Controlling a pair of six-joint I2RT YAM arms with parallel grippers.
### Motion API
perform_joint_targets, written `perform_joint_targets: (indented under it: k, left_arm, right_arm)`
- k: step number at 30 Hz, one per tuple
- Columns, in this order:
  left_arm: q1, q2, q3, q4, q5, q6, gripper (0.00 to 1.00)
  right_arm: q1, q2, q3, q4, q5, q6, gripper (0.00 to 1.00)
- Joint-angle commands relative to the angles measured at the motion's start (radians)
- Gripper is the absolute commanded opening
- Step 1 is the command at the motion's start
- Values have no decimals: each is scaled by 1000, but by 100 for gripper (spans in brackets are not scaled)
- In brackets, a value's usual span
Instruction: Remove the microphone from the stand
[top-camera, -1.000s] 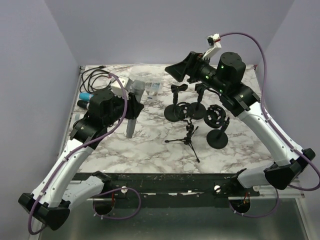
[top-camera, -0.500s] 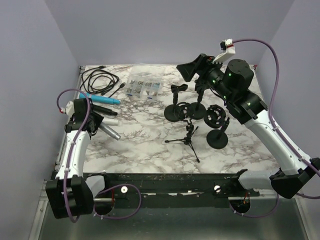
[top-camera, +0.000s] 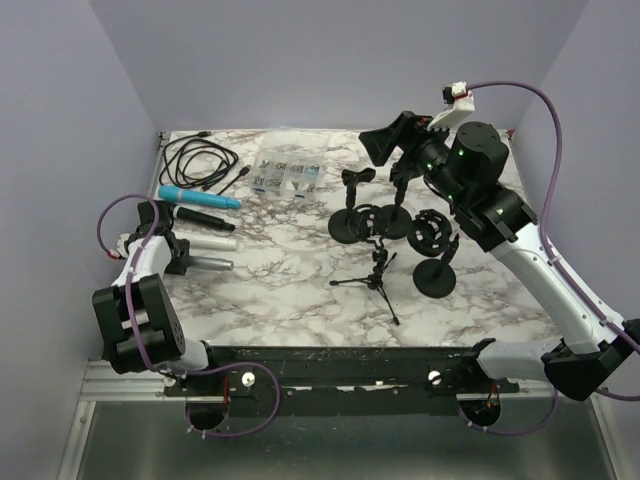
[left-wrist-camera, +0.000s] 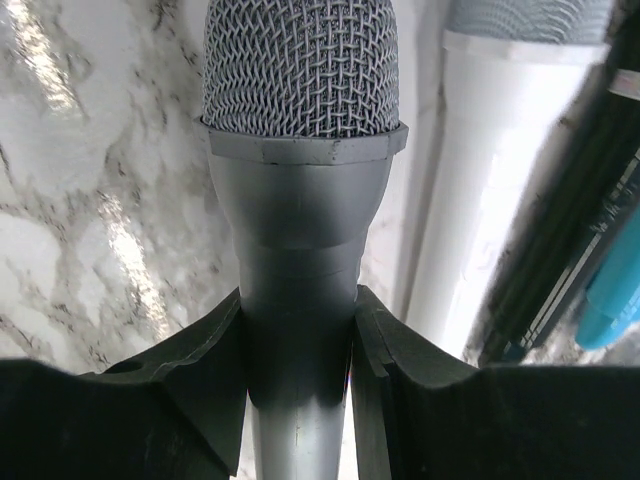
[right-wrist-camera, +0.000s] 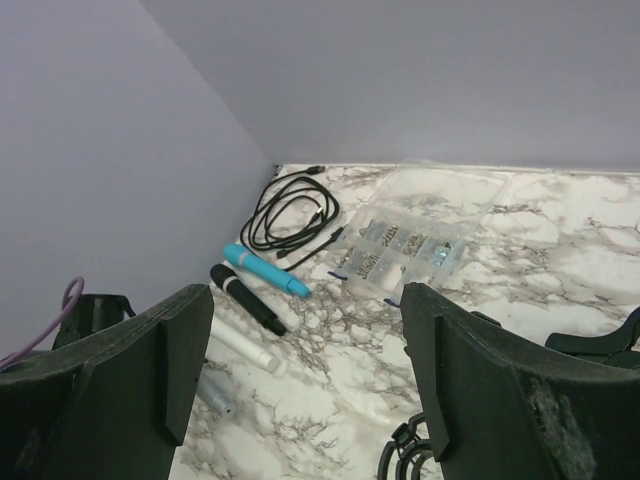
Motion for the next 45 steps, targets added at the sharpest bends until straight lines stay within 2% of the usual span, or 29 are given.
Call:
perform_joint_targets:
  k: [1, 2, 7, 14, 17, 19, 21, 22, 29, 39, 45]
  left_arm:
    - [40, 58, 34, 16, -4, -8, 0]
    - [42, 67, 35, 20, -6, -4, 0]
    - [64, 90, 32, 40, -10, 3, 22]
    - [69, 92, 33, 54, -21, 21, 24]
    - [69, 93, 34, 58, -19, 28, 31]
    - [69, 91, 29, 66, -16, 33, 42]
    - [69, 84, 20, 86, -5, 41, 62]
    - [70, 82, 16, 98, 4, 45, 67]
    - [72, 53, 11, 103, 16, 49, 89]
    - [42, -134, -16, 125, -4, 120, 96]
    - [-97, -347, -51, 237, -85, 283, 98]
  right_arm:
    - [0, -19, -24, -9, 41, -27, 83]
    - [0, -17, -24, -8, 40, -27, 83]
    - [0, -13, -32, -9, 37, -27, 83]
    - [0, -23, -40, -10, 52, -32, 83]
    - [0, -24, -42, -9, 53, -30, 83]
    - [0, -23, -43, -7, 50, -26, 83]
    - [0, -24, -45, -6, 46, -24, 83]
    - [0, -23, -46, -6, 46, -24, 83]
    - [0, -35, -49, -10, 50, -21, 83]
    - [0, -57, -49, -30, 48, -35, 83]
    - [0, -105, -69, -75, 74, -63, 84]
